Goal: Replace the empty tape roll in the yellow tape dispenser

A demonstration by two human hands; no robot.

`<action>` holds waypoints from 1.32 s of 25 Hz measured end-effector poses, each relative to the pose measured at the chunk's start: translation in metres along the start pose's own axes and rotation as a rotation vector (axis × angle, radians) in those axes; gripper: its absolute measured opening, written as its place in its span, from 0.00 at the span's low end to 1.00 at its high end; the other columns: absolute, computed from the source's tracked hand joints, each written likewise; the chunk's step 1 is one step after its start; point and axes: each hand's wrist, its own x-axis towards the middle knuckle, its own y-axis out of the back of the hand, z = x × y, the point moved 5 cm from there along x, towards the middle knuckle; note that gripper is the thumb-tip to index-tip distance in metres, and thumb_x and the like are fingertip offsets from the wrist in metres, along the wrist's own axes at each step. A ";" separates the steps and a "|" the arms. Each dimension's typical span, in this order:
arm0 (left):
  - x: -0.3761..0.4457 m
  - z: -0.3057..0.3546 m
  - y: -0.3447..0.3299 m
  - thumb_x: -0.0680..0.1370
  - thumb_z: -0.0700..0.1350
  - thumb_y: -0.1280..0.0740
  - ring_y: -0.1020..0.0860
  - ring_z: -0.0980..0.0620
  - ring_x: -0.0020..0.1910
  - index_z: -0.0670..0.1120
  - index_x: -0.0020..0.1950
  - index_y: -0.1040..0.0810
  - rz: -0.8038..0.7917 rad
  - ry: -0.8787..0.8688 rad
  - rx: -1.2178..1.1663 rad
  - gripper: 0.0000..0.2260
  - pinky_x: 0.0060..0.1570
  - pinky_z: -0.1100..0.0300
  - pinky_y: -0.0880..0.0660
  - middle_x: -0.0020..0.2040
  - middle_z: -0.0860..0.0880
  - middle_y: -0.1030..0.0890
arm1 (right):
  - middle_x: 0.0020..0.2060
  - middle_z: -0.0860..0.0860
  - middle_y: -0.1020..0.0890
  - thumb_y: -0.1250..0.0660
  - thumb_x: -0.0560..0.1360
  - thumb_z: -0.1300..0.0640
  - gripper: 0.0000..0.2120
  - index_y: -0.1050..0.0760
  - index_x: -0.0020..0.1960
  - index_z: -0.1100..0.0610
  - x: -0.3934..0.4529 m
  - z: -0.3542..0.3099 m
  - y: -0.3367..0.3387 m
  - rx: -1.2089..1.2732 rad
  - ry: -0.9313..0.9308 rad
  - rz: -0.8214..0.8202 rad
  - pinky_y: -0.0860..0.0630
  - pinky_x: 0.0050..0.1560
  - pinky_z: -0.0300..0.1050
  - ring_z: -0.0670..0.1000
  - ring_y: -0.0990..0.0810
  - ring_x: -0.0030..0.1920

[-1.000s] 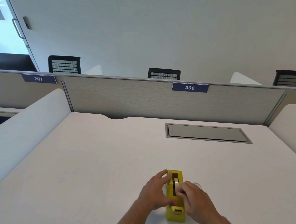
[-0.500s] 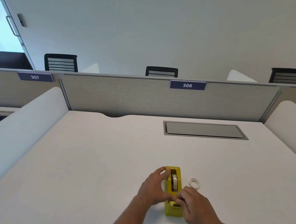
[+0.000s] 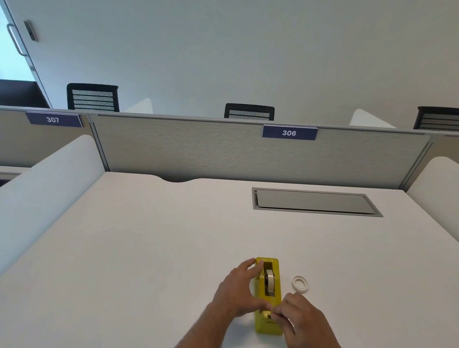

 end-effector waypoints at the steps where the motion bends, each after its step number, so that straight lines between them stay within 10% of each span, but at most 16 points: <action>1: 0.000 0.000 0.000 0.65 0.62 0.22 0.40 0.52 0.77 0.60 0.78 0.44 -0.001 0.003 0.001 0.48 0.74 0.49 0.35 0.80 0.58 0.43 | 0.35 0.44 0.25 0.31 0.72 0.48 0.02 0.23 0.43 0.46 -0.001 -0.001 0.001 0.009 0.011 0.010 0.27 0.26 0.35 0.43 0.27 0.37; 33: -0.015 0.003 0.001 0.71 0.64 0.27 0.39 0.50 0.77 0.60 0.79 0.48 -0.019 0.029 0.048 0.43 0.73 0.47 0.34 0.80 0.56 0.42 | 0.37 0.39 0.21 0.23 0.64 0.51 0.14 0.17 0.49 0.46 -0.007 -0.005 0.029 0.129 -0.042 0.082 0.28 0.29 0.28 0.40 0.26 0.33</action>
